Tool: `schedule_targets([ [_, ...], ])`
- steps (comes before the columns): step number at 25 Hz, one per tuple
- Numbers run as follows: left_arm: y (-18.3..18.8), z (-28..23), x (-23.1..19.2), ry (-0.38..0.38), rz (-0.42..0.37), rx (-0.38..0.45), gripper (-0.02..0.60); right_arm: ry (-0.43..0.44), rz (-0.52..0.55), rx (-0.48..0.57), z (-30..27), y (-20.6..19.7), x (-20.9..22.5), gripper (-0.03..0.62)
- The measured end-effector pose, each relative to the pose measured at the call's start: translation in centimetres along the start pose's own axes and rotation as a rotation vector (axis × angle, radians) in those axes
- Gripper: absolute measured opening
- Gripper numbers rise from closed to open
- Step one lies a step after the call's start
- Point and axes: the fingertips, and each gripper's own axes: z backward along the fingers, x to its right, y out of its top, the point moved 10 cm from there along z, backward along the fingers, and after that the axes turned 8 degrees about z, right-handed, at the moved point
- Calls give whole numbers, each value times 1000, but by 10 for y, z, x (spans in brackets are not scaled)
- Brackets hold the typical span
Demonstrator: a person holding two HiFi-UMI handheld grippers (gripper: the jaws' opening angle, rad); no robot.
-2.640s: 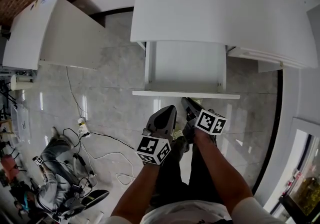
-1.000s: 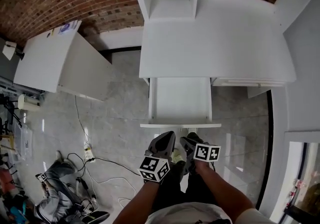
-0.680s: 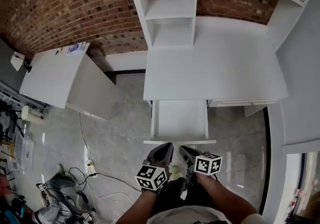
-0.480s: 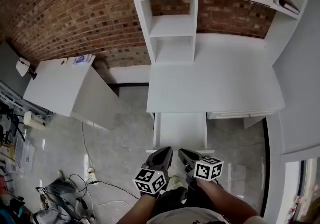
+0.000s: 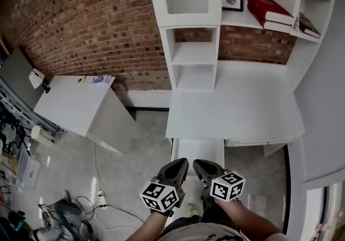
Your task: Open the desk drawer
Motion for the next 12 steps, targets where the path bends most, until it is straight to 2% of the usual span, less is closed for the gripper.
schedule_targets([
  [5, 29, -3, 13, -30, -9, 44, 11, 10, 91, 55, -2, 40, -7, 23],
  [12, 66, -7, 34, -58, -97, 99, 11, 17, 183, 121, 2, 89, -16, 18],
])
